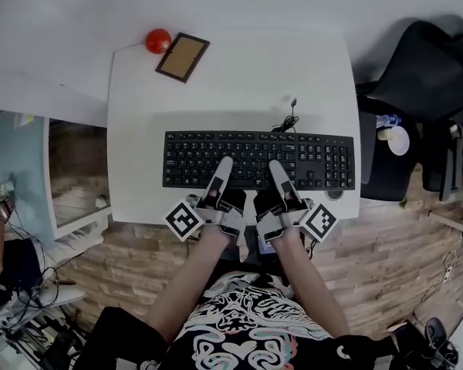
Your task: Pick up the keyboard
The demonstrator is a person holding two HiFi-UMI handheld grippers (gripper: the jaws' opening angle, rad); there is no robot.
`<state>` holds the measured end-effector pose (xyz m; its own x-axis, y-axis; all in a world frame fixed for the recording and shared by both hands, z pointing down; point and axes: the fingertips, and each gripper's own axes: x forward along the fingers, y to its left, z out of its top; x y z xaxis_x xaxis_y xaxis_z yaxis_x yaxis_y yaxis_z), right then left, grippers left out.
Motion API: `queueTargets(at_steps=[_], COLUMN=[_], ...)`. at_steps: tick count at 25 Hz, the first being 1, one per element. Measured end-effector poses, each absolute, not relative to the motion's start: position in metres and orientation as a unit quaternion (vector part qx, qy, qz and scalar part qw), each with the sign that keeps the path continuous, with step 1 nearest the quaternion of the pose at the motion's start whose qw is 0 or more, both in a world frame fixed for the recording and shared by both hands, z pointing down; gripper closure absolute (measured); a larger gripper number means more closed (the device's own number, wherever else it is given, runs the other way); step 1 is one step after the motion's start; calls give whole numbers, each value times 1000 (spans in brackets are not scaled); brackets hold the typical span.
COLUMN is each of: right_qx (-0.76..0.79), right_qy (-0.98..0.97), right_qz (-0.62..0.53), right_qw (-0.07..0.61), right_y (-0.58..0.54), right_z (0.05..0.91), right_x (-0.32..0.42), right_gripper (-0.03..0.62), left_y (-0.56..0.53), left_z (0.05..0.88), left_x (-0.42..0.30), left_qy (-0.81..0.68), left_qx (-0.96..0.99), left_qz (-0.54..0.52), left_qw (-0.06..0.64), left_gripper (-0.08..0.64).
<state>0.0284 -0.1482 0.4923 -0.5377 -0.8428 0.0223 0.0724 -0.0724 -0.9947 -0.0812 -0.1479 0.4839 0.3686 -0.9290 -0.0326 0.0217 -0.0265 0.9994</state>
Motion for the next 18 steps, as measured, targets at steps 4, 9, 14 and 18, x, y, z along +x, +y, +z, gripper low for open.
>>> queueTargets(at_steps=[4, 9, 14, 18], right_qx=[-328, -330, -333, -332], right_qy=[606, 618, 613, 615], right_qz=[-641, -634, -625, -617], right_qw=[338, 327, 351, 361], right_y=[-152, -155, -156, -158], right_z=[487, 482, 466, 450], right_x=[28, 29, 35, 36], right_gripper=[506, 506, 505, 506], left_y=[-149, -150, -155, -156], left_z=[480, 474, 453, 437], left_x=[-82, -81, -80, -89], left_qy=[-380, -378, -360, -347], left_qx=[579, 582, 602, 605], left_qz=[-422, -418, -422, -433], left_qw=[585, 586, 575, 571], left_gripper=[479, 480, 479, 479])
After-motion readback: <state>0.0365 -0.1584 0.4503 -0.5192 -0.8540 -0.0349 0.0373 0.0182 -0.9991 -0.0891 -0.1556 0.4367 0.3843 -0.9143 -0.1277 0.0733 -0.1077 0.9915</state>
